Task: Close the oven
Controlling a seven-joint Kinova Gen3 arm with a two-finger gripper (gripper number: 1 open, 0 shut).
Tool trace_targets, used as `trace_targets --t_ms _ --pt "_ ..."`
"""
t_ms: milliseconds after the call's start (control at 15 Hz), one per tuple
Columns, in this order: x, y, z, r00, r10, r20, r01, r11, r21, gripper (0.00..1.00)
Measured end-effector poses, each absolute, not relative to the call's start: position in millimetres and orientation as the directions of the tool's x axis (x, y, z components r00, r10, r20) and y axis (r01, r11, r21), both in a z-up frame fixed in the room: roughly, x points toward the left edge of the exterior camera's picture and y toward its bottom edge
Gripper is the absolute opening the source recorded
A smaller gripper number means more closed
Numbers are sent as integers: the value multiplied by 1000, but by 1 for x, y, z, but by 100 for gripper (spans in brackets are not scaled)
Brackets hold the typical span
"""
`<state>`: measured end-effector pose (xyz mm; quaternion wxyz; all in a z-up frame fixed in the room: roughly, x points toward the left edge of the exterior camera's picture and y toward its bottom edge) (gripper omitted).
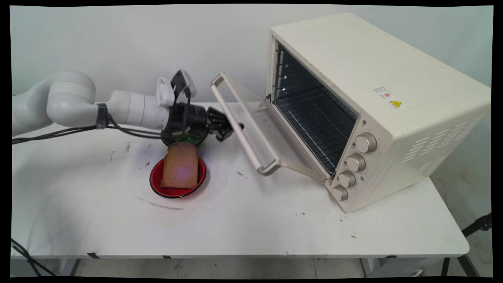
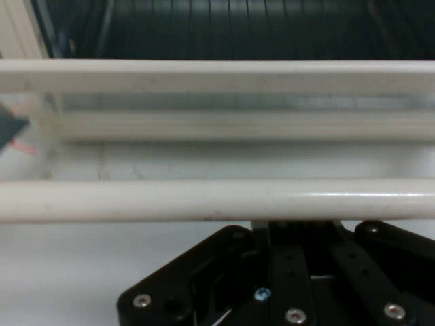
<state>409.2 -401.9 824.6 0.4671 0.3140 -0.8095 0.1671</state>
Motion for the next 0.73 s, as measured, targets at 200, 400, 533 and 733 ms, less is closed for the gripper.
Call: trace_targets --t_ms 200,400,533,733 --pt "400 -412 840 -303 -310 901 -671 741 29 0" --pt "389 -424 858 -261 -276 925 -675 737 30 0" --pt "386 -429 865 -268 -271 924 -670 742 23 0" --pt "389 -427 877 -300 -280 912 -663 748 12 0"
